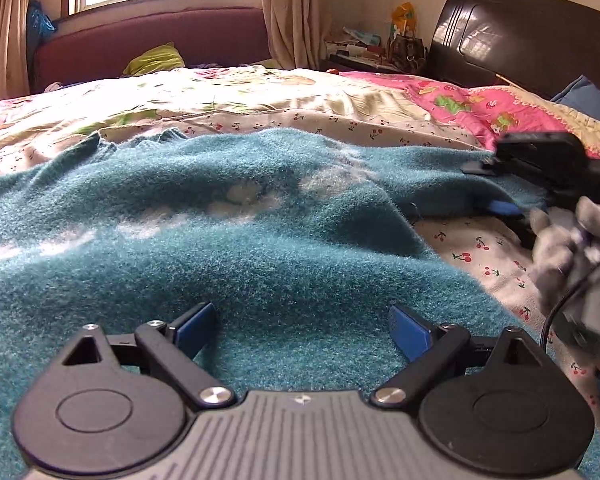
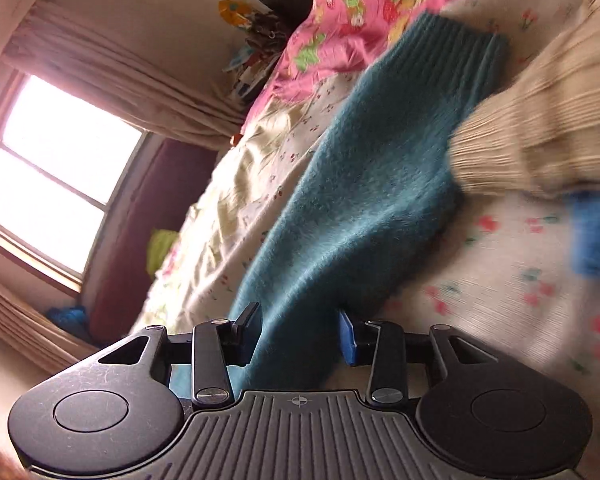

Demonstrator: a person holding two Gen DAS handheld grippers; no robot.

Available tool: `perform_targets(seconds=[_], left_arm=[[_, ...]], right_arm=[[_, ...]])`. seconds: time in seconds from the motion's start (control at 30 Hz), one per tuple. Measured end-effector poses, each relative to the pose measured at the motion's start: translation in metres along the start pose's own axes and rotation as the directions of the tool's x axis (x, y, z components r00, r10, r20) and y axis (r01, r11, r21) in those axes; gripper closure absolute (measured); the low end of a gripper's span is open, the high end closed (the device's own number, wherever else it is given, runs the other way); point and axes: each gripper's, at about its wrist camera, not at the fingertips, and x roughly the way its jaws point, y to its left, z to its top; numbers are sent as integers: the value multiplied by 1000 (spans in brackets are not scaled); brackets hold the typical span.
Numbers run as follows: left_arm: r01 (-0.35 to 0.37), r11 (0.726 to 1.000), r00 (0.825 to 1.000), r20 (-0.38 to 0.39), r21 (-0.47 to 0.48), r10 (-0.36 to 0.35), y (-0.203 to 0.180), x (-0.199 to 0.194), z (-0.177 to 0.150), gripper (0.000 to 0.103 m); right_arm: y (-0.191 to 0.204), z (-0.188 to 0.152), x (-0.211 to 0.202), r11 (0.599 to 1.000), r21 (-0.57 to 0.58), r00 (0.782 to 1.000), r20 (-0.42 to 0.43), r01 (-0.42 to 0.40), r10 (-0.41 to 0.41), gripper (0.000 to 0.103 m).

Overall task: Fold small clothes
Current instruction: 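Lift the sleeve with the right gripper and carry it across the sweater body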

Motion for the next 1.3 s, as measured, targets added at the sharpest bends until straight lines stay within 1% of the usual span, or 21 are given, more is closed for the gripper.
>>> perform_targets(seconds=[0.03,0.1,0.17,0.2,0.27,0.3,0.37,0.4,0.5,0.53,0.6,0.67,0.73,0.83,0.9,0.93,1.03,1.1,1.13,1.2,1.3], left_arm=[[0,1000,1000,1,-3,0,0,1,-1,0],[-3,1000,1000,5,1,3,-1,1,-2,0],[-7,1000,1000,6,9,7,-2,1,-2,0],[-7,1000,1000,6,9,7,-2,1,-2,0],[-5,1000,1000,7,6,5,-2,0,-3,0],[-4,1000,1000,7,4,4,-2,1,-3,0],[-5,1000,1000,10,4,5,-2,0,-4,0],[-6,1000,1000,11,5,6,-2,0,-4,0],[-7,1000,1000,12,7,7,-2,1,-4,0],[-8,1000,1000,12,7,7,-2,2,-5,0],[-8,1000,1000,13,7,8,-2,1,-4,0],[-8,1000,1000,14,5,8,-2,1,-4,0],[0,1000,1000,23,-8,0,-1,0,-3,0],[26,999,998,64,-41,-23,4,-6,4,0],[22,999,996,91,-47,-18,9,-10,8,0],[11,999,996,90,-41,-7,11,-10,9,0],[-12,998,997,74,-59,17,21,-10,12,0],[-15,997,997,71,-74,20,29,-15,14,0],[-22,997,997,76,-68,27,32,-18,15,0],[-55,998,994,95,-43,59,38,-28,17,0],[-99,995,989,109,-25,101,54,-44,16,0]], right_arm=[[-1,-2,-4,1000,0,1000,5,25,-25,62],[-2,2,-1,996,38,996,-36,81,-79,62],[-1,9,3,991,81,993,-54,108,-104,62],[-2,15,4,989,103,994,-37,108,-104,60],[-7,26,4,983,145,993,30,111,-116,57],[-11,31,6,980,165,991,55,113,-123,52],[-20,34,18,976,185,991,44,114,-124,48],[-21,32,24,977,179,991,44,120,-130,48],[-13,28,35,988,112,990,85,104,-114,47],[-12,30,40,990,111,991,97,86,-97,45],[-14,36,50,990,130,992,111,49,-64,45],[-13,40,57,990,139,995,90,37,-50,54],[-4,45,55,995,93,996,75,36,-43,73],[16,57,39,999,31,996,89,-23,20,89],[41,63,28,996,-27,991,104,-84,86,91],[57,63,23,991,-62,987,107,-114,121,92],[114,55,12,959,-204,974,77,-196,215,93],[157,38,9,917,-316,962,37,-245,270,93],[177,26,9,889,-370,956,12,-269,294,93],[214,-3,15,825,-482,948,-44,-295,314,93],[253,-60,26,734,-579,932,-159,-354,324,93]])
